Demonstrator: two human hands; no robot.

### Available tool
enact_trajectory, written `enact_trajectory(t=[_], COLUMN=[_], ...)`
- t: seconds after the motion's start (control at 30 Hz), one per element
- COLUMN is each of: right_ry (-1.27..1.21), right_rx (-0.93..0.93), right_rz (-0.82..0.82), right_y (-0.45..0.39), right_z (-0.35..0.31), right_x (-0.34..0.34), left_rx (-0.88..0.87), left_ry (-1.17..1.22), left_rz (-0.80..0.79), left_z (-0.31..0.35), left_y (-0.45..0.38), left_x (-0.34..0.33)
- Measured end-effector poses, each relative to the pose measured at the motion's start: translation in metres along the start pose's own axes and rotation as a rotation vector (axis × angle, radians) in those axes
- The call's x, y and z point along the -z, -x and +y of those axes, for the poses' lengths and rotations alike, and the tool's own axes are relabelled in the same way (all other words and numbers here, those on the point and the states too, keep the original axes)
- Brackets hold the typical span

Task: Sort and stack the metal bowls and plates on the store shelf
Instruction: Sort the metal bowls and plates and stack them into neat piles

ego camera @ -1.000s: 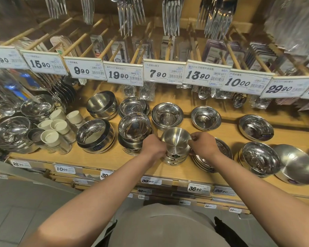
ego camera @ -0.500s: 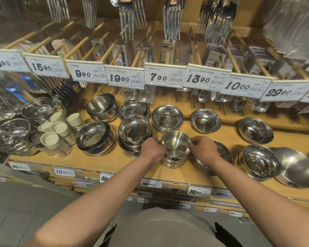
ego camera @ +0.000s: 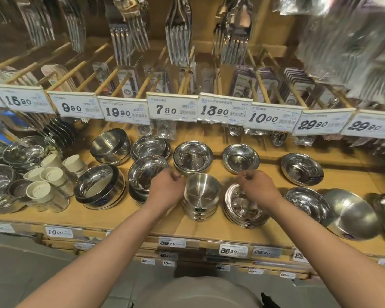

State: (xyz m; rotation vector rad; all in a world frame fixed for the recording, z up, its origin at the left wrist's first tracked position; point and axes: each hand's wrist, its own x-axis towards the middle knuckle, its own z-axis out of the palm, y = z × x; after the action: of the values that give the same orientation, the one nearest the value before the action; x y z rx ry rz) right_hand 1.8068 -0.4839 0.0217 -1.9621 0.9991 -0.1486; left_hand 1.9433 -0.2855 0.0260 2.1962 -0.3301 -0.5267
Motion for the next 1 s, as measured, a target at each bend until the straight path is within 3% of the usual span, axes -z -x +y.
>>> enact_trajectory(t=[0.17, 0.37, 0.67, 1.0], right_ry=[-0.134, -0.244, -0.406, -0.381], right_rx=[-0.038, -0.088, -0.226, -0.38], right_rz=[-0.009, -0.016, 0.211, 0.358], right_y=[-0.004, -0.01, -0.001, 0.018], right_z=[0.016, 0.045, 0.121, 0.179], right_x=[0.031, 0.081, 0.178, 0.201], left_rx=[0.034, 0.03, 0.037, 0.042], left_ry=[0.085, 0.176, 0.162, 0.189], left_rz=[0.034, -0.044, -0.1, -0.255], left_z=[0.016, 0.036, 0.066, 0.095], left_y=[0.0, 0.014, 0.019, 0.009], left_x=[-0.007, -0.027, -0.057, -0.115])
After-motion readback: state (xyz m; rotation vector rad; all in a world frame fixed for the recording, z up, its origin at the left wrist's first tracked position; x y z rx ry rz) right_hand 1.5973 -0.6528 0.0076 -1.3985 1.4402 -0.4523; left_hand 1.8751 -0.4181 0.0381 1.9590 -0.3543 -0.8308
